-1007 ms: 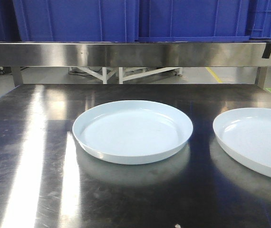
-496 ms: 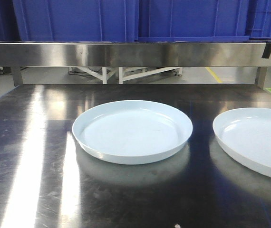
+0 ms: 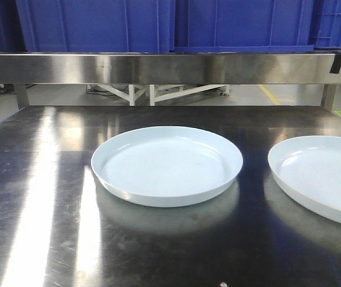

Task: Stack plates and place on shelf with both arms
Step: 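Move the right gripper over the rim of the other white plate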

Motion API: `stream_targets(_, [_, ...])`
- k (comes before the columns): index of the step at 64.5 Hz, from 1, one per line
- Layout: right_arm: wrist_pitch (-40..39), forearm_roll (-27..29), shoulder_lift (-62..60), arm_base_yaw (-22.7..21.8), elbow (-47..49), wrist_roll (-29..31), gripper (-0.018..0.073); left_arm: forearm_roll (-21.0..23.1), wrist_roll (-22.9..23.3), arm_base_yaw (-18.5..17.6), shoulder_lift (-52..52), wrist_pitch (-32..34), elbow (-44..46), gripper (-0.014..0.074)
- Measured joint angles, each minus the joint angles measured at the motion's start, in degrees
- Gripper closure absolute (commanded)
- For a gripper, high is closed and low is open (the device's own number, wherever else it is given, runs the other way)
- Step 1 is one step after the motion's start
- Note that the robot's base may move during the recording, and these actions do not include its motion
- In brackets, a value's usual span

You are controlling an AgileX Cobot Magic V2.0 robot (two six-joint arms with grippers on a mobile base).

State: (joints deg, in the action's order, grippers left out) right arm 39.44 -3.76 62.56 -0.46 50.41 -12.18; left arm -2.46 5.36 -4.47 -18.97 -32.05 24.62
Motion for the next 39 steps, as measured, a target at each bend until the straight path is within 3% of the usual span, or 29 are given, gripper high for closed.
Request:
stream_targets(17, [1.22,4.52,0.09,0.00,0.00,0.00,0.0463,0.00,0.00,0.00,0.00,0.00,0.00,0.0507])
stream_targets(30, [3.27,4.79,0.09,0.00,0.00,0.00,0.0146,0.00,0.00,0.00,0.00,0.00,0.00,0.0507])
stream_targets(39, [3.99,3.76,0.98,0.00,0.00,0.00,0.0125,0.00,0.00,0.00,0.00,0.00,0.00,0.0506])
